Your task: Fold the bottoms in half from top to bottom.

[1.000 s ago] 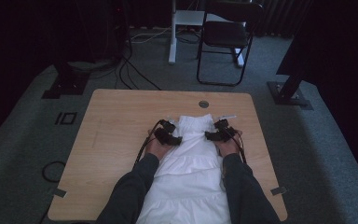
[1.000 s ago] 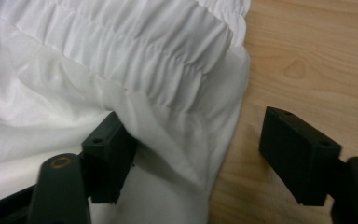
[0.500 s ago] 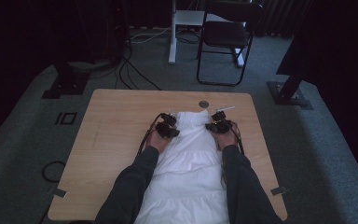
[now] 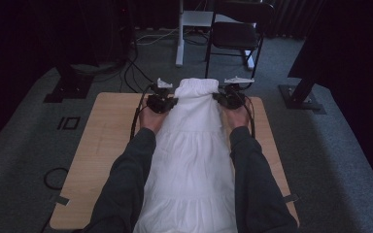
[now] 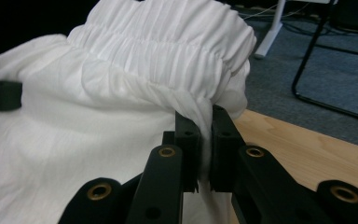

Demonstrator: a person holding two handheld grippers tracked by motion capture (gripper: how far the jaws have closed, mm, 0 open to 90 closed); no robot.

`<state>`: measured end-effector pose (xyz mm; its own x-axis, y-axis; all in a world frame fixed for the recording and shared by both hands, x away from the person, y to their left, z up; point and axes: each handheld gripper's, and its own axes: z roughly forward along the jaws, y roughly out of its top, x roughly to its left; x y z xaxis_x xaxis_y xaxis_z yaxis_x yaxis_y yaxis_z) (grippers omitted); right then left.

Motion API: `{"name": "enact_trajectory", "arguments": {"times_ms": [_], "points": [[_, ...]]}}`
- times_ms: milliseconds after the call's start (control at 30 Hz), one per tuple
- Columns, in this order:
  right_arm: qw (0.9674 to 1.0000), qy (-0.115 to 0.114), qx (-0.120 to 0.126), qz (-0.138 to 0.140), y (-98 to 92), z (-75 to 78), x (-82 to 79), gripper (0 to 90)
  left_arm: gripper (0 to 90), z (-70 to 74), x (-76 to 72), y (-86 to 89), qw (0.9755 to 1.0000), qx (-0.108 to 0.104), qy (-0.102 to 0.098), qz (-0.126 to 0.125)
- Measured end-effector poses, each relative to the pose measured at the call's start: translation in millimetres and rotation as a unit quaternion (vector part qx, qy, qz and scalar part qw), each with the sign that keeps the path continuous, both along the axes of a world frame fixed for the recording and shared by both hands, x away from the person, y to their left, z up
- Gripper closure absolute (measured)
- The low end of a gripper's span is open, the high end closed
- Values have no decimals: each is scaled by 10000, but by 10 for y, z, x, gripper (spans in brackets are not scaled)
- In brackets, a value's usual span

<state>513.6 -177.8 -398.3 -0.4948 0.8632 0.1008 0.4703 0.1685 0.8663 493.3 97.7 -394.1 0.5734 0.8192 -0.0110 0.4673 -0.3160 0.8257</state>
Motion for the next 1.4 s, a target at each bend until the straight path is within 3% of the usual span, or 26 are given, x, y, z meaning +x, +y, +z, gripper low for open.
{"name": "enact_trajectory", "arguments": {"times_ms": [200,267,467,500,600,700,800,933,1067,1100,1133,1167,1233,1267,1400], "points": [[9997,139,81,194,33,-97,-78,844,870,-74,-104,87,9999,105,46,-92],[9993,210,130,275,31,-146,-150,845,869,-109,-194,106,9997,174,38,-160],[9975,311,45,632,27,-317,-503,844,867,-233,-593,226,9990,122,-6,-421],[9975,311,45,632,27,-317,-503,844,867,-233,-593,226,9990,122,-6,-421],[9953,357,90,897,-7,-458,-843,844,865,-378,-961,271,9977,137,81,-665],[9937,426,101,1030,-50,-587,-1063,842,862,-482,-1220,273,9963,128,131,-840],[9920,565,46,1132,-78,-751,-1261,841,855,-649,-1483,242,9945,257,163,-1003],[9884,870,-88,1246,-85,-1012,-1491,837,847,-1008,-1702,254,9922,279,610,-1055],[9827,1198,-337,1374,-9,-1265,-1612,833,841,-1365,-1755,274,9883,397,1094,-991],[9827,1198,-337,1374,-9,-1265,-1612,833,841,-1365,-1755,274,9883,397,1094,-991],[9814,1257,-419,1391,17,-1315,-1626,832,841,-1461,-1728,267,9867,533,1183,-980],[9791,1376,-567,1388,70,-1406,-1628,832,839,-1491,-1684,261,9866,514,1196,-982],[9786,1420,-590,1367,82,-1430,-1615,831,840,-1485,-1661,260,9865,514,1224,-964],[9777,1524,-600,1317,101,-1468,-1588,830,839,-1471,-1603,237,9861,641,1207,-942],[9790,1557,-521,1207,110,-1508,-1527,829,838,-1451,-1464,192,9855,826,1174,-899]]}}
